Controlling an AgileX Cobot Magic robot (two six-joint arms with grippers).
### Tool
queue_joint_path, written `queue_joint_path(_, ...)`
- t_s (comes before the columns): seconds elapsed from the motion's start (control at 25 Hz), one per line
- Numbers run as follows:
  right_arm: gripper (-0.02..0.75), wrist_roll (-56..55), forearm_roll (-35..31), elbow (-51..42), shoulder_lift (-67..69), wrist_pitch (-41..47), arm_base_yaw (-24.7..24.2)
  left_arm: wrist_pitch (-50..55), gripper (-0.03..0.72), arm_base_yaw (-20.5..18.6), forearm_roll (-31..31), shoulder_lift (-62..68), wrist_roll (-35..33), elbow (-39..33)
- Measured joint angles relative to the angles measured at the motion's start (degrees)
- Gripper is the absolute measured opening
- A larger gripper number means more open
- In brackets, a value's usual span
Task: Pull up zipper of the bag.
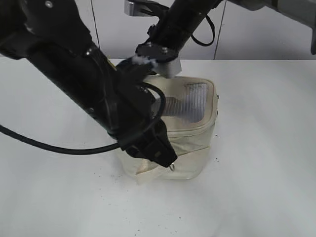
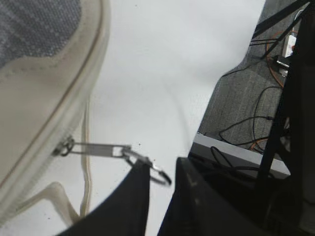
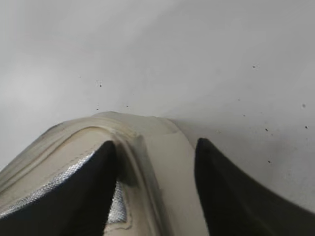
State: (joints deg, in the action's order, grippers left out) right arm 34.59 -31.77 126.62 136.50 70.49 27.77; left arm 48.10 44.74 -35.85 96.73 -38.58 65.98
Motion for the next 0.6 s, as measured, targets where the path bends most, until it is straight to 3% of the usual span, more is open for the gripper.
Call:
queue_joint_path(0.12,0.475,-3.6,1.3,0.0,-0.1,-0.3,-0.3,-0.2,0.295,0.1,3.0,-2.8,1.8,0.0)
queue_joint_path(0.2,0.514,-5.9,3.2,0.0,-0.6,-0.3,-0.3,-1.6,0.35,0.1,6.2,-4.8,3.0,0.0)
queue_joint_path(0.44,0.533,-10.2,12.0,0.0,-5.4,-0.4,-1.1,-11.0,0.384,-0.1,16.9,-11.3,7.9,0.0)
queue_joint_path(0.6,0.533,-14.3,14.8,-0.2,-8.7,-0.4,-3.4,-15.4,0.385,-3.2,18.1,-11.4,8.1,0.2)
